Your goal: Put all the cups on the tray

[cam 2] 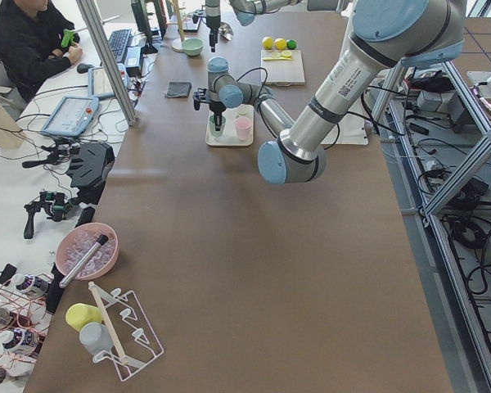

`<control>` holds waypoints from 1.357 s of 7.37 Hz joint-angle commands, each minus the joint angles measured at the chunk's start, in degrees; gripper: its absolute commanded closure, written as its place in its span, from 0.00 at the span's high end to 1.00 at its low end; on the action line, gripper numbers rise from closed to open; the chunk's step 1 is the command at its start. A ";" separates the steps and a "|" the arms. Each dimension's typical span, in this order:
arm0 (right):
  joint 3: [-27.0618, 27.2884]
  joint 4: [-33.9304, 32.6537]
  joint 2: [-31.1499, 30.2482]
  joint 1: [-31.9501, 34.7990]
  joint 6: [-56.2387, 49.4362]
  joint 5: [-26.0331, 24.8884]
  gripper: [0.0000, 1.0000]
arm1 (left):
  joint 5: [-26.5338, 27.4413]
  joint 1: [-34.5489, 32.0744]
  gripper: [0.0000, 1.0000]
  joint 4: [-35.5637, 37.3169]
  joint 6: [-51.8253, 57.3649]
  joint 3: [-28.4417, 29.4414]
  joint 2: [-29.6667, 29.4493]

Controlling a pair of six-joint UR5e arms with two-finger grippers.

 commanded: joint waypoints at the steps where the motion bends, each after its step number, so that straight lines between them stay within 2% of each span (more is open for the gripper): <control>1: -0.34 0.29 -0.30 -0.61 0.42 0.07 1.00 | 0.71 0.43 0.97 -1.00 0.16 -0.28 0.15; 3: 0.01 0.38 -0.92 -2.80 0.86 -0.02 1.00 | 0.71 0.08 0.98 -0.82 0.43 -1.34 0.16; 5: -0.51 1.77 -1.18 -5.78 2.18 -2.81 1.00 | 0.62 -0.80 0.98 -0.64 0.69 -2.13 0.24; 7: -4.18 10.80 -3.03 -7.55 5.51 -4.06 1.00 | 0.36 -1.24 0.98 -0.29 0.69 -3.09 0.24; 8: -5.42 12.23 -3.03 -7.99 5.78 -4.33 1.00 | 0.35 -1.24 0.98 -0.12 0.69 -3.27 0.33; 9: -5.09 12.33 -3.12 -8.08 6.31 -4.33 0.73 | 0.44 -1.24 0.98 -0.12 0.69 -3.45 0.33; 10: -4.74 12.68 -3.46 -8.17 6.66 -4.33 0.01 | 0.35 -1.42 0.98 0.06 0.69 -4.06 0.33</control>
